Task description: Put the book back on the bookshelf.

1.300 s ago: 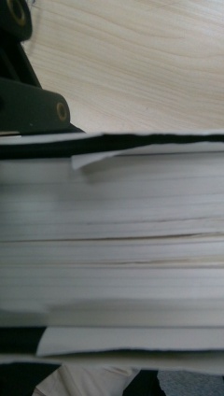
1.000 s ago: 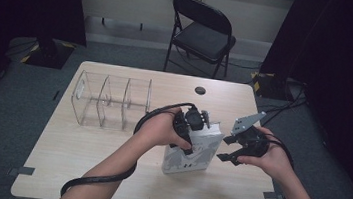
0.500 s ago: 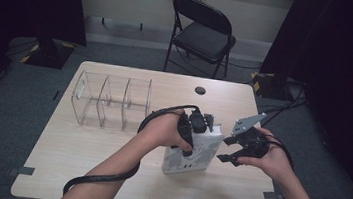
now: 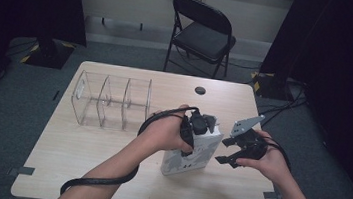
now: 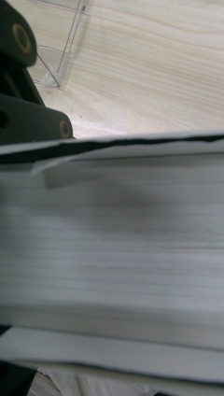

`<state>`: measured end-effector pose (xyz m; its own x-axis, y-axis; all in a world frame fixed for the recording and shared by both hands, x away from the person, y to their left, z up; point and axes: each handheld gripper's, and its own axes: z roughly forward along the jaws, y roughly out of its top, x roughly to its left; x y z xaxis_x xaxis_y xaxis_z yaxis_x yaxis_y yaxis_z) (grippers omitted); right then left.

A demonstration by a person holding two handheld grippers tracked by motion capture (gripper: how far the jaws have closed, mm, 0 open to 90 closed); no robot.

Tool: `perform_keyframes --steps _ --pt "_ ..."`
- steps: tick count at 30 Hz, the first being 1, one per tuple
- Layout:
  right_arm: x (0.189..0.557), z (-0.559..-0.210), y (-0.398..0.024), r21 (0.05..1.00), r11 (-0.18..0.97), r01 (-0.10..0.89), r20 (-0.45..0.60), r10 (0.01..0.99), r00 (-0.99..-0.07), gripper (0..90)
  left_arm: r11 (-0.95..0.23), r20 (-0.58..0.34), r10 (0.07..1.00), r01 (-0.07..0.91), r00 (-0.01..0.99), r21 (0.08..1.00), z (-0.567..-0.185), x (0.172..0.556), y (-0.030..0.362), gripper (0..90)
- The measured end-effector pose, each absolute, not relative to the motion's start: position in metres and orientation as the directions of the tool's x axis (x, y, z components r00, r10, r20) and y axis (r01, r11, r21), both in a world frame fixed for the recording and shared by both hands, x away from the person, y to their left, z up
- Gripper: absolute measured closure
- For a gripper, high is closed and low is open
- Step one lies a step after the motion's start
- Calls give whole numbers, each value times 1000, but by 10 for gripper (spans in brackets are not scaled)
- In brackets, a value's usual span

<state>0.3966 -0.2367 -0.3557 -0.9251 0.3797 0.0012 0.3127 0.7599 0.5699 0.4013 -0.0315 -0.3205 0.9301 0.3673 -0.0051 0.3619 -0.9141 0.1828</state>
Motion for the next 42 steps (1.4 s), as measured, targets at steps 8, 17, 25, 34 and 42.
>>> perform_keyframes --steps 8,17,25,34,42 --pt "399 -364 -238 583 737 341 0 420 -908 214 -901 -9 400 395 917 178 -319 397 -30 525" --pt "399 -382 -236 612 703 362 15 447 -894 146 -880 -46 449 451 892 147 -313 395 -25 528" --pt "399 -402 -239 625 671 399 33 488 -872 141 -856 -49 498 500 866 135 -308 397 -12 529" --pt "396 -432 -239 632 629 452 74 531 -844 141 -843 -45 521 522 852 130 -306 399 0 529" --pt "390 -462 -236 627 610 485 87 564 -821 142 -835 -49 534 536 844 125 -307 400 8 529"
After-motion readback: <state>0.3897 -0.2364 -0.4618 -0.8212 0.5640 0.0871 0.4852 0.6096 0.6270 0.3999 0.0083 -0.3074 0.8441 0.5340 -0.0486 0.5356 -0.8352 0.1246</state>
